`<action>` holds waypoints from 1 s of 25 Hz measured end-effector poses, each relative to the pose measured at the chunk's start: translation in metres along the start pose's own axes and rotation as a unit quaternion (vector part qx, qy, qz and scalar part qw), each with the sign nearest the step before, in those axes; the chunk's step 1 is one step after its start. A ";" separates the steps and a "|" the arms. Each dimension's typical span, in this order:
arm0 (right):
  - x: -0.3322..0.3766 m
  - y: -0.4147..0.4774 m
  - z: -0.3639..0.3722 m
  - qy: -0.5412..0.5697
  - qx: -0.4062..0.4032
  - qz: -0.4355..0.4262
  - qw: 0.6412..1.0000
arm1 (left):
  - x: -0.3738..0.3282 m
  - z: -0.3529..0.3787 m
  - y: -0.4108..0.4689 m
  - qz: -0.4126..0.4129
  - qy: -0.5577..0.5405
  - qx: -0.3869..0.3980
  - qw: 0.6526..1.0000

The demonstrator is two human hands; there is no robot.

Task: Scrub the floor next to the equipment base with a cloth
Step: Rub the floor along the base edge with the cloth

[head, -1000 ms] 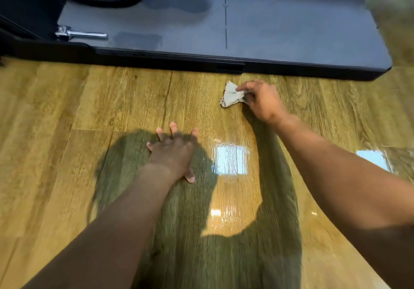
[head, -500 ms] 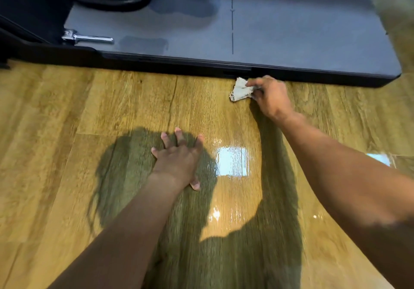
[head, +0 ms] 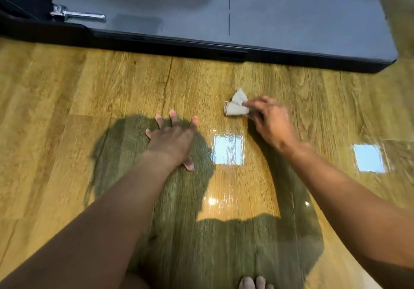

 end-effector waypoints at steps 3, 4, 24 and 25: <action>0.017 -0.064 0.013 0.002 0.061 -0.051 0.997 | 0.000 0.003 0.002 -0.003 0.008 -0.007 1.000; 0.016 -0.061 0.010 0.005 0.068 -0.062 0.996 | 0.000 0.004 0.002 -0.004 0.012 -0.007 1.000; 0.060 -0.195 0.029 0.056 0.111 -0.133 0.983 | 0.008 0.001 0.000 -0.036 -0.015 0.004 0.999; 0.063 -0.206 0.031 0.058 0.130 -0.158 0.977 | 0.007 0.000 0.000 -0.037 -0.014 0.004 0.999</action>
Point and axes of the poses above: each hand's wrist, its own y-axis towards the middle knuckle, its own z-axis out of the palm, x = y × z, the point moved 8 cm from there along y, towards the middle knuckle, and after that the axes turned 5 degrees about y, right-handed, at the moved point
